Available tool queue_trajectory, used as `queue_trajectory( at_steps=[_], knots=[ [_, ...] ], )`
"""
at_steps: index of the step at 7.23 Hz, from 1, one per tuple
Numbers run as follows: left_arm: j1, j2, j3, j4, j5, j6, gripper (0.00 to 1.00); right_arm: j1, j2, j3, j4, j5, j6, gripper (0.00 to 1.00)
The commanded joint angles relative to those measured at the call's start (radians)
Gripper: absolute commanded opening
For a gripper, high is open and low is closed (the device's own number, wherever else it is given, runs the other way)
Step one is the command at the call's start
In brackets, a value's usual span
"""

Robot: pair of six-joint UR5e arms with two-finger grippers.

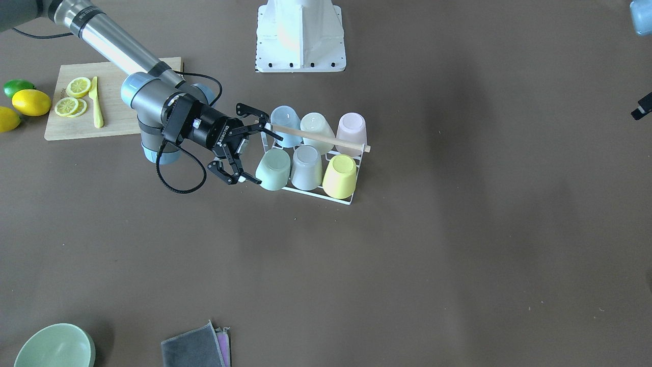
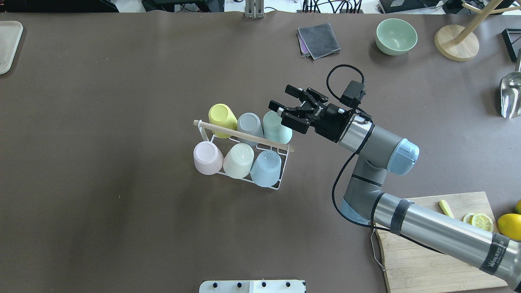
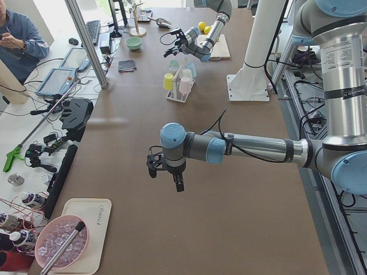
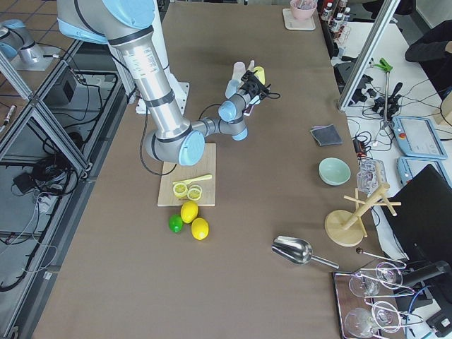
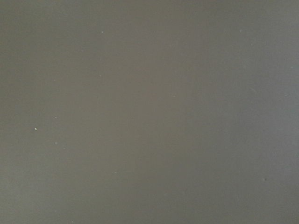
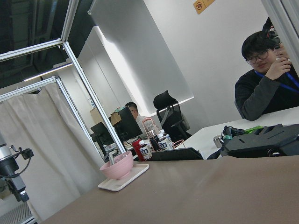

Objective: Place cup on cup holder

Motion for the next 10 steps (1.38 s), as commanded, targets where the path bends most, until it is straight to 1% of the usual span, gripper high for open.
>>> queue_trajectory(
  at_steps=[1,2,3,4,5,6,7,8,9,10],
  knots=[
    [-0.115,0.018,-0.011,0.045,-0.001,0.039,0.99,0.142,0.030,-0.005,-0.233,0.061,0.004,1.00],
    [-0.125,0.024,-0.058,0.173,0.002,0.043,0.99,0.192,0.039,0.004,-0.389,0.136,0.018,1.00],
    [-0.122,0.009,-0.042,0.191,0.039,0.069,0.99,0.200,0.048,0.006,-0.534,0.141,0.044,1.00],
    [-0.128,0.023,-0.051,0.191,0.053,0.071,0.99,0.211,0.052,0.030,-0.704,0.170,0.062,1.00],
    [-0.129,0.024,-0.048,0.191,0.053,0.071,0.99,0.232,0.044,0.121,-0.915,0.232,0.061,1.00],
    [-0.132,0.023,-0.046,0.191,0.054,0.071,0.99,0.249,0.027,0.241,-1.146,0.263,0.058,1.00],
    [-0.134,0.024,-0.045,0.191,0.054,0.071,0.99,0.263,0.003,0.338,-1.364,0.270,0.053,1.00],
    [-0.134,0.024,-0.043,0.191,0.054,0.071,0.99,0.300,-0.014,0.392,-1.562,0.321,0.042,1.00],
    [-0.134,0.024,-0.045,0.191,0.056,0.071,0.99,0.376,-0.048,0.404,-1.651,0.413,0.021,1.00],
    [-0.135,0.024,-0.045,0.191,0.056,0.071,0.99,0.468,-0.103,0.441,-1.778,0.490,-0.038,1.00]
  ],
)
